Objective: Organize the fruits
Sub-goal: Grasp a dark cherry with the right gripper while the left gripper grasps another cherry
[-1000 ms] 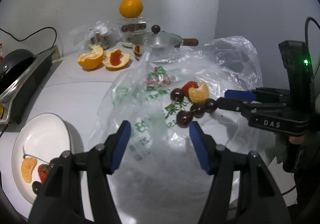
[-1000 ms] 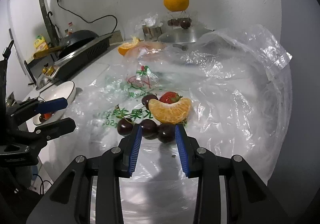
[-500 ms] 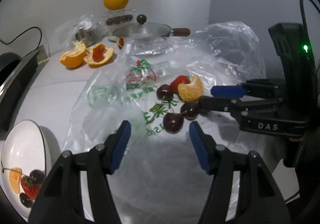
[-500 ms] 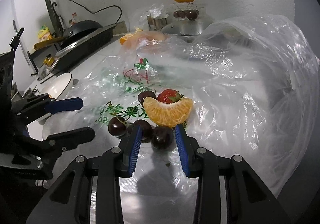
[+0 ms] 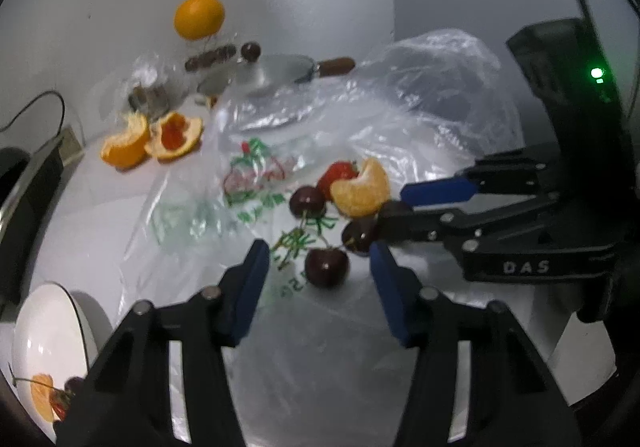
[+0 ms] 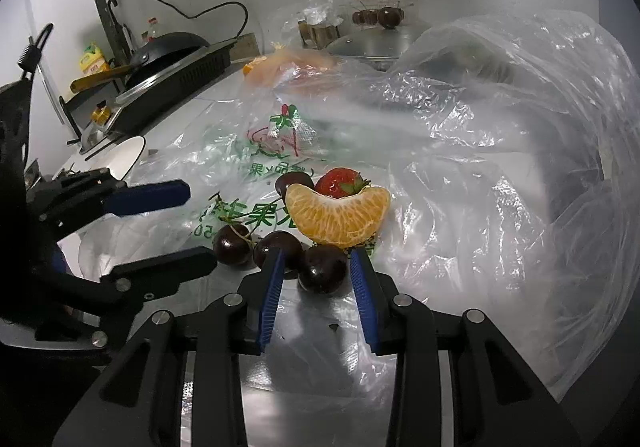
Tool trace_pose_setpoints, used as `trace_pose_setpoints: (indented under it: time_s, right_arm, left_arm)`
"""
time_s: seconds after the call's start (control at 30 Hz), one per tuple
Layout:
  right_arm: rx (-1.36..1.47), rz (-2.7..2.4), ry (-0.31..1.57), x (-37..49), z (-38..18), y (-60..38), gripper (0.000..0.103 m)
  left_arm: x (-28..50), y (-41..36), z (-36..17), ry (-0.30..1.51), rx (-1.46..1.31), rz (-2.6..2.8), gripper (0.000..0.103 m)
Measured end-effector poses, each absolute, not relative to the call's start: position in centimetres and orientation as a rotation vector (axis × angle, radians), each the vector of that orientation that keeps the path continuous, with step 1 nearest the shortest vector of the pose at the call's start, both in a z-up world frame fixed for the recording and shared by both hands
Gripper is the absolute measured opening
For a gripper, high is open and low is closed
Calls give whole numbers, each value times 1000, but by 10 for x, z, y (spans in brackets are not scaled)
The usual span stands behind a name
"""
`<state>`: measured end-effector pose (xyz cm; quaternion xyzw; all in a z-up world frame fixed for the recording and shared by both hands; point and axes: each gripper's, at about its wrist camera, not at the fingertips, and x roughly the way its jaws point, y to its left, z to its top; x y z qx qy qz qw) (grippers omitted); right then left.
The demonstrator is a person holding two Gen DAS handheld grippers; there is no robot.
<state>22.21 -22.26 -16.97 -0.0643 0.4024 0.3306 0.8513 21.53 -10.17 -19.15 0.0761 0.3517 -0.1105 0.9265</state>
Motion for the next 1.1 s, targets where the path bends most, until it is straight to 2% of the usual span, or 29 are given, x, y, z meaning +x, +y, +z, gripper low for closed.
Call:
trace_pose_setpoints:
  time_s: [0.13,0.23,0.3,0.53,0.6,0.87,1.1]
  right_arm:
    - [-128,693,846,222,-169,-225,32]
    - [-130,694,841,220,-168,-226,32]
    - [-142,695,848,221,-169,-224,32]
    - [-110,702,867,226,-171,-226,32]
    - [-97,709,877,228,-172,-228,32]
    - [-61,713,898,231,-173,-234,32]
    - [-67,704,894,229,-172,-233,29]
  left_arm:
    - [216,-106,-190,720,173,-247,53]
    - [221,-106,-198,757,167,-249,52]
    - [227,-103,-206,798,142,-243,47]
    - [237,-99,-215,822,118,-253,46]
    - [240,-100,-218,834,119,-262,38]
    - [243,-98,-221,851,106,-277,30]
    - [234,-95,-214,835,94,-298,30]
